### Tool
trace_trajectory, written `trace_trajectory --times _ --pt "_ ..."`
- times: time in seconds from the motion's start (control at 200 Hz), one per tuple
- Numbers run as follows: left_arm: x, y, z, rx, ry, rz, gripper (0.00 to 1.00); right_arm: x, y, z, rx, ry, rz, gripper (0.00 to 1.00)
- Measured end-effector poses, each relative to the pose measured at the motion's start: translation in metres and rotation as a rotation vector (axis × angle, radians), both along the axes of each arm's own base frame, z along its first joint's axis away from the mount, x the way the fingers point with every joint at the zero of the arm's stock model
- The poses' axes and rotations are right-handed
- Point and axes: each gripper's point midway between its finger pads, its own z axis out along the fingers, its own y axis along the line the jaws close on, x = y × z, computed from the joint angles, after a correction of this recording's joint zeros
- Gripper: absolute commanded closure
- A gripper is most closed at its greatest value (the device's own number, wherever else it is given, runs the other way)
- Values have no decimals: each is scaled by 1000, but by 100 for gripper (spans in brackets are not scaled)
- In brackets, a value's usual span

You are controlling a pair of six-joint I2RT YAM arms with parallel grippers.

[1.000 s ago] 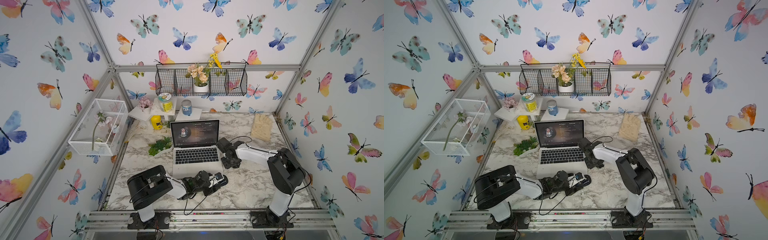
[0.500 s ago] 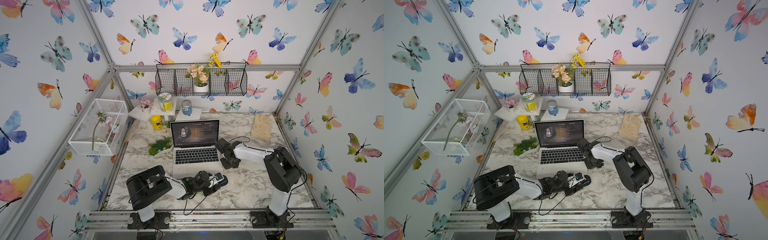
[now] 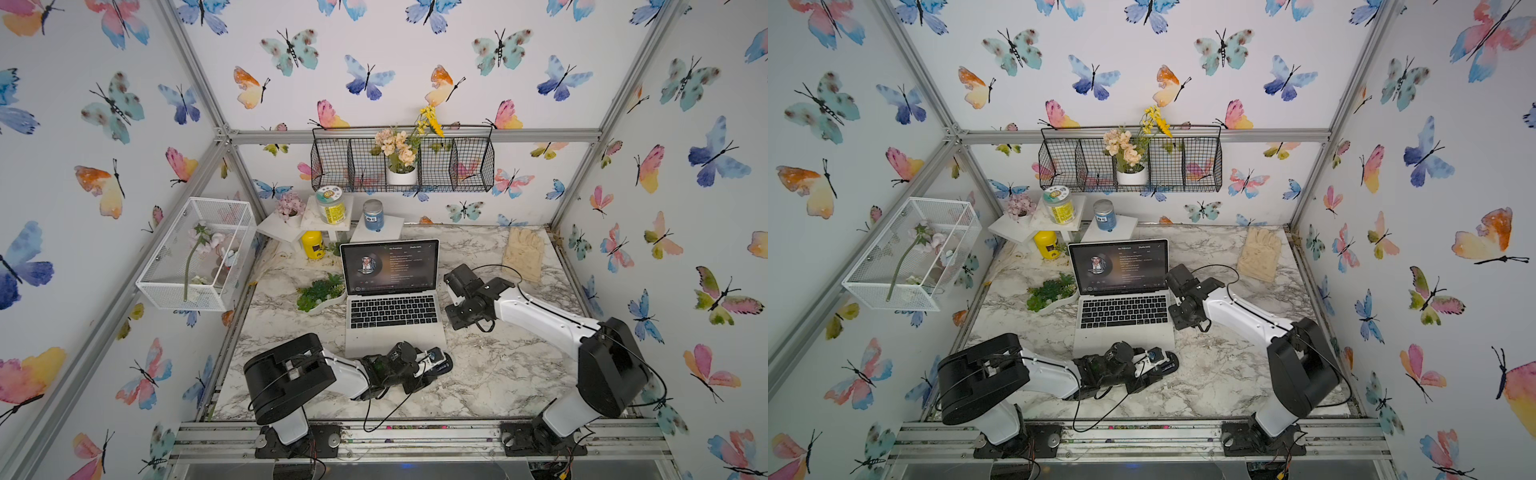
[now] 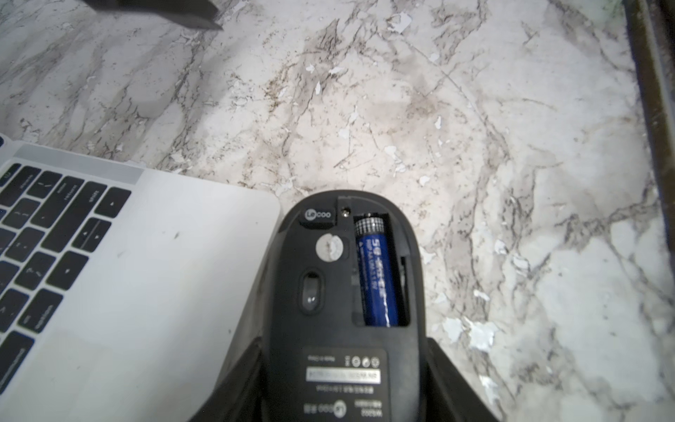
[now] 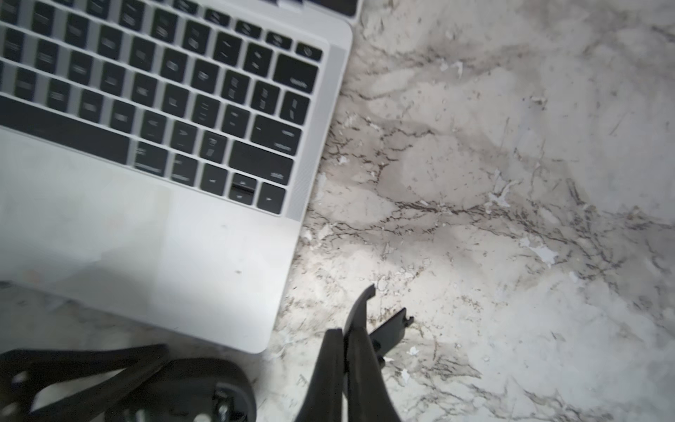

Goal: Remove the wireless mouse receiver from the laptop
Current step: Pick up the lid from the center of the board, then close the lid on the mouse.

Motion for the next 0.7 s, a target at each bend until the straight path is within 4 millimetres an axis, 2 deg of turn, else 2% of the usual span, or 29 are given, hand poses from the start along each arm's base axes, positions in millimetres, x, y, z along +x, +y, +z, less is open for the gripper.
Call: trace_trajectory --times 0.09,0.22,0.315,0.435,0.696 --pt "-5 14 2 18 7 1 100 -3 8 23 170 -14 16 98" --pt "-8 34 5 22 26 12 100 -13 21 40 398 -1 51 98" --pt "-7 44 11 17 26 26 100 -32 39 48 600 48 106 98" --pt "-4 47 24 -10 14 26 100 -59 58 56 812 129 173 98" --pt "11 59 54 -117 -4 57 100 -99 69 89 1112 206 290 98"
